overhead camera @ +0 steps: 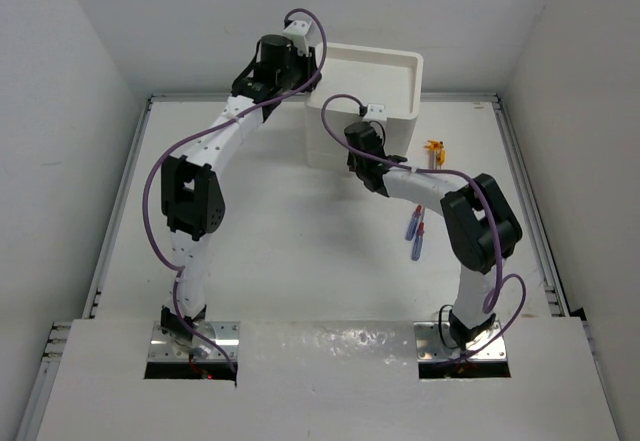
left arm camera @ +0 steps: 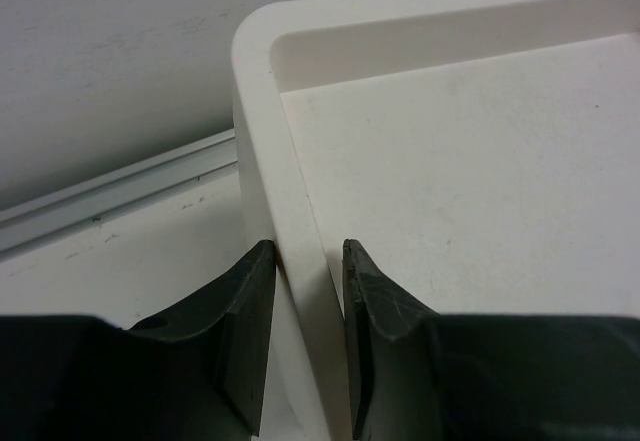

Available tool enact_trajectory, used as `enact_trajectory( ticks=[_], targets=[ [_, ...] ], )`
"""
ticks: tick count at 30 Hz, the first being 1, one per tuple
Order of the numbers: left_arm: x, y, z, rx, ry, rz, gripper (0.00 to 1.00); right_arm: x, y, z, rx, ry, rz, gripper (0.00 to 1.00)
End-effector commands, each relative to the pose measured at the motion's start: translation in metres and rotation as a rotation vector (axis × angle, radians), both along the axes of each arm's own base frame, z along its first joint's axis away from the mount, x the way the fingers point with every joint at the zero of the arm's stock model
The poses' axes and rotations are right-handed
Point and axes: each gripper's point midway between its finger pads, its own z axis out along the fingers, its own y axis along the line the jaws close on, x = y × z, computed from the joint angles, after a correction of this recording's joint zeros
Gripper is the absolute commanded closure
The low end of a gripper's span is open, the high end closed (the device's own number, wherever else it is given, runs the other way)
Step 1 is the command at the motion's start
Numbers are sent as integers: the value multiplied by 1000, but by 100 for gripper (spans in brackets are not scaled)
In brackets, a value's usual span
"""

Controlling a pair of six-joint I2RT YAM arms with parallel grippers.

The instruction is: Sort the tools into containers

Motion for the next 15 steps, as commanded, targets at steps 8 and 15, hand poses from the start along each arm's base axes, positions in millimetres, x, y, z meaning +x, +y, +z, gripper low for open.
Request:
enact_trajectory(
  ticks=[8, 15],
  targets=[
    [-36, -14, -90, 97, 261, -128, 100, 22, -9, 40, -23, -205, 14, 100],
    [-32, -12, -92, 93, 264, -98, 100, -22, 22, 65, -43, -305, 242, 100]
  ],
)
